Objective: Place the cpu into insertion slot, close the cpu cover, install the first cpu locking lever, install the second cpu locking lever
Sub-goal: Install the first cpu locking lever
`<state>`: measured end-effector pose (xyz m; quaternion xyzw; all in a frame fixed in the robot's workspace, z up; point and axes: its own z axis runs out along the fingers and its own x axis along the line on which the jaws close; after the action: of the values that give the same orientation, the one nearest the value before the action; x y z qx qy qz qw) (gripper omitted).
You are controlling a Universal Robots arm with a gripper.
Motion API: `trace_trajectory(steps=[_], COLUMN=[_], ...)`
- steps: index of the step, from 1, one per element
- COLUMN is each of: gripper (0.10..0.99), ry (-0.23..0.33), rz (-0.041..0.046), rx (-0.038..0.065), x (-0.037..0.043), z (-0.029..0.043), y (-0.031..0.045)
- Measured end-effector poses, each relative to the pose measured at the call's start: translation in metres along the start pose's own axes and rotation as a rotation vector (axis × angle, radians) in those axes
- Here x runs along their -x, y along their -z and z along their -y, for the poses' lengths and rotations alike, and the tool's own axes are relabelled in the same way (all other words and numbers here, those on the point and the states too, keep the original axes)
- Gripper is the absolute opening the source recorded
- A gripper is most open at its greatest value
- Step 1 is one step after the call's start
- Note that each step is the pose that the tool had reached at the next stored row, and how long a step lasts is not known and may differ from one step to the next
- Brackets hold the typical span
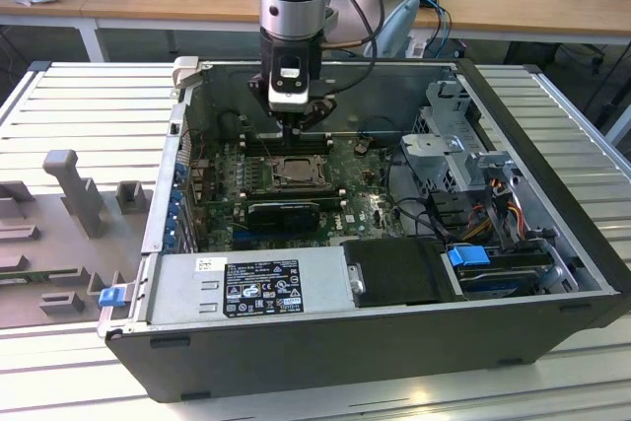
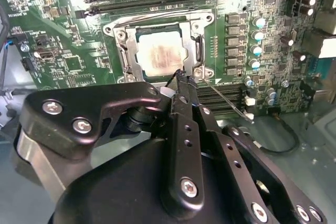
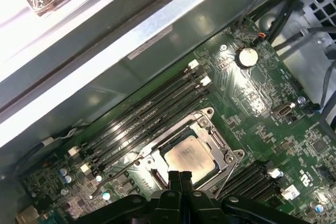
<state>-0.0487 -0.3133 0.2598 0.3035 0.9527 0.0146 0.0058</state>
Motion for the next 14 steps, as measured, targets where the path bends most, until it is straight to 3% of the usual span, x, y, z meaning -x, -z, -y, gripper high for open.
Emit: trace_trajectory(steps=[14], gripper=[0.106], ry=[0.158], rz=[-0.0049], rx=[0.0], x=[0.0], z=[0.0], y=[0.0])
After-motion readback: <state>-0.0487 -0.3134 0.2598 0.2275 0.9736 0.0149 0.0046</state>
